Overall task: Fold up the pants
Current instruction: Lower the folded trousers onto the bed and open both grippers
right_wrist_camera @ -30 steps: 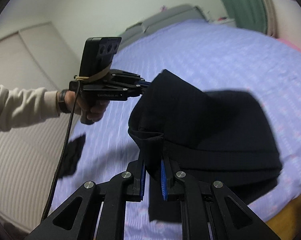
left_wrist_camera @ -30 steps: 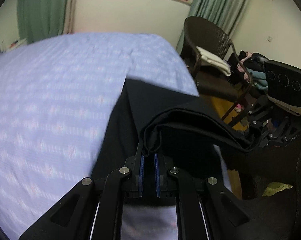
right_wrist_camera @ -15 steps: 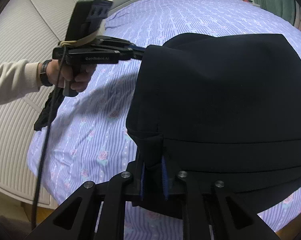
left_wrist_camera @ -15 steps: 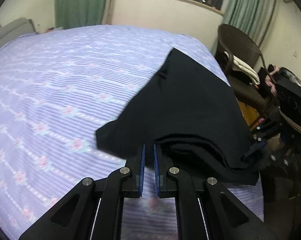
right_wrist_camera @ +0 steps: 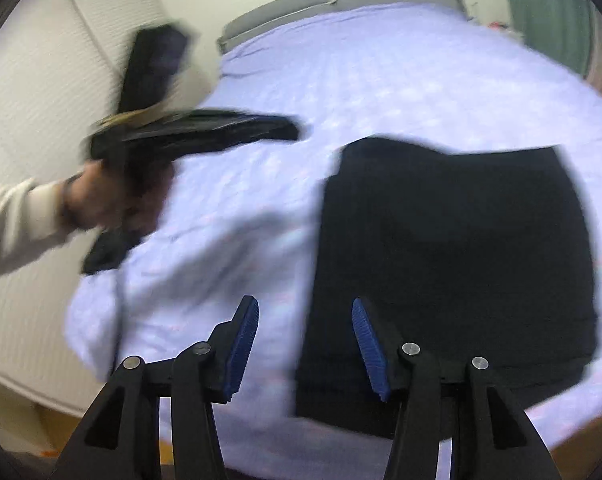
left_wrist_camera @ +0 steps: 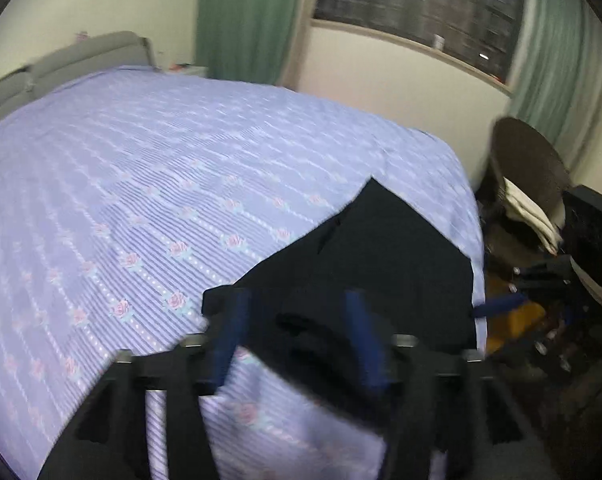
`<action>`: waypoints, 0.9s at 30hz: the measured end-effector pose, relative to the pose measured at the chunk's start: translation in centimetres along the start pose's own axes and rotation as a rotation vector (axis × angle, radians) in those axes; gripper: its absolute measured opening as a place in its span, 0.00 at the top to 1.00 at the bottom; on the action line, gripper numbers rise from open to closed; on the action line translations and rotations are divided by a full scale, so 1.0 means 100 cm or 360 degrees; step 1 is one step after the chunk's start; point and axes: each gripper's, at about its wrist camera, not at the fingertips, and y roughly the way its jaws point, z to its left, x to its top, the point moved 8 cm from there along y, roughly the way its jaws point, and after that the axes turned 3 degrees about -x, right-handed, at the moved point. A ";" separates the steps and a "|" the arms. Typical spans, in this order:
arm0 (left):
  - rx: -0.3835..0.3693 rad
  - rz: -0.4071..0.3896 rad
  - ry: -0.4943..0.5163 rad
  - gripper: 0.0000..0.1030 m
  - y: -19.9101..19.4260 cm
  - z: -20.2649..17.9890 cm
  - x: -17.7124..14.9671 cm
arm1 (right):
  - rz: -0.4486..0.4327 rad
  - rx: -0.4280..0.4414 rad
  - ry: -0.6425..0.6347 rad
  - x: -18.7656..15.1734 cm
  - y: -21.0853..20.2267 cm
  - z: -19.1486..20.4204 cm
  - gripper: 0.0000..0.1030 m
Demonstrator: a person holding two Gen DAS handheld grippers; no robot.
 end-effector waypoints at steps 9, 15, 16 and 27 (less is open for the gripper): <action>0.0395 -0.0042 -0.0546 0.40 0.029 -0.033 -0.012 | 0.0041 -0.0196 -0.0001 0.029 -0.022 -0.152 0.51; 0.0794 -0.0052 -0.0807 0.23 0.031 -0.045 -0.036 | 0.0127 -0.0124 0.0020 0.035 -0.005 -0.201 0.35; 0.0828 -0.0037 -0.0852 0.22 0.034 -0.046 -0.040 | 0.0151 -0.0121 0.0010 0.035 -0.003 -0.209 0.33; 0.0914 0.0143 -0.1009 0.18 0.063 -0.030 -0.076 | 0.0299 0.0239 0.0178 0.041 0.046 -0.254 0.30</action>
